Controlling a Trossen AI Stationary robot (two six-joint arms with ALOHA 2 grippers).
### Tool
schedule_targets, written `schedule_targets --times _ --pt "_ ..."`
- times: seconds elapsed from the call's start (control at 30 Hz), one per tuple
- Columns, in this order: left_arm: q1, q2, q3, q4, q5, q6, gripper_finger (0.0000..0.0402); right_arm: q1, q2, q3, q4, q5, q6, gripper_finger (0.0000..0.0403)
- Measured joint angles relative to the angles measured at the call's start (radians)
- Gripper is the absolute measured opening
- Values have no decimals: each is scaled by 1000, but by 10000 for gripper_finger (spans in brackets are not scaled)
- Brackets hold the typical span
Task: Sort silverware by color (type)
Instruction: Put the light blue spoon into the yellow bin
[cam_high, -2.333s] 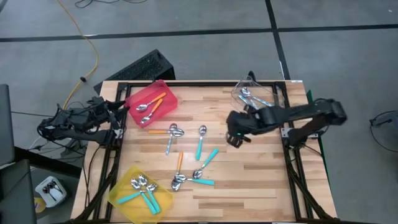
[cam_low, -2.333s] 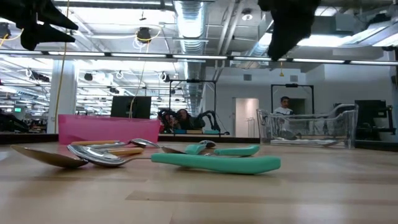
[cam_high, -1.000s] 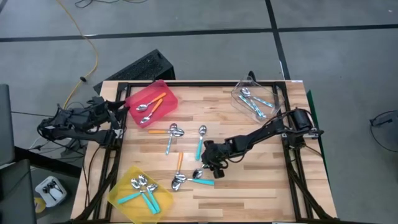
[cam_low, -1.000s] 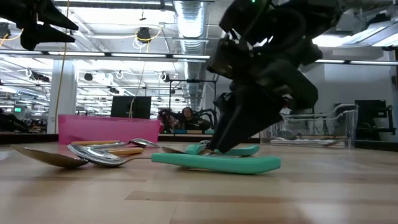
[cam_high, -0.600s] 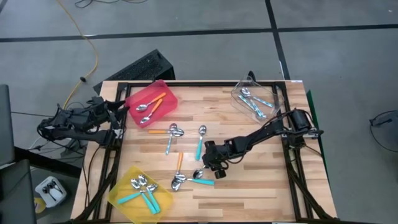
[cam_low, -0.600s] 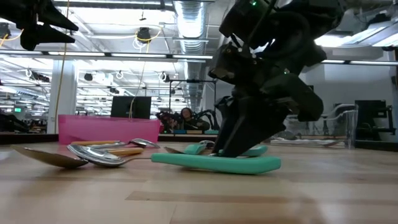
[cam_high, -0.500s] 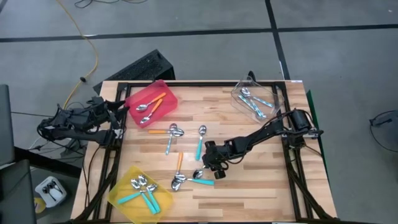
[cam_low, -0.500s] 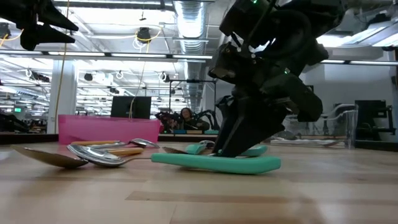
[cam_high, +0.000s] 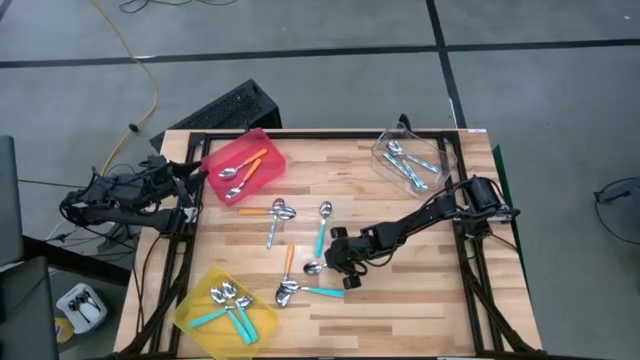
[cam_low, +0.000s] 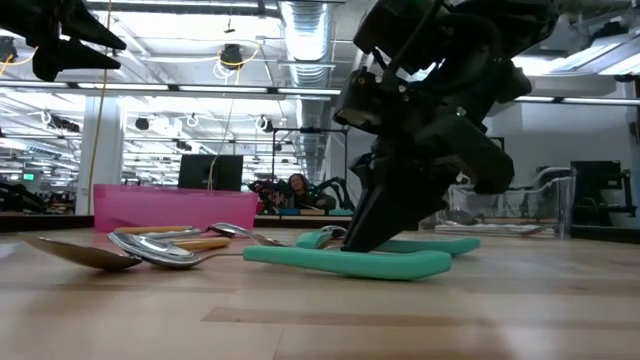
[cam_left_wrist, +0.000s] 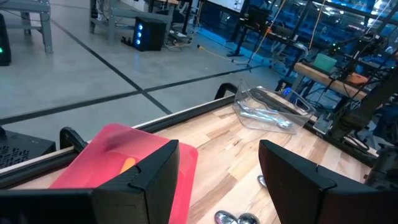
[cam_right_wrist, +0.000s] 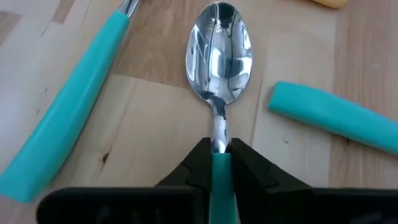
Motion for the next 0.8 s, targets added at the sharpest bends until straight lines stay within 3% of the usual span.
schedule_targets --times 0.53,0.8 --pt "0 0 0 0 0 0 205 27 -58 -10 146 49 109 64" --pt "0 0 0 0 0 0 205 26 -62 -7 333 55 116 65"
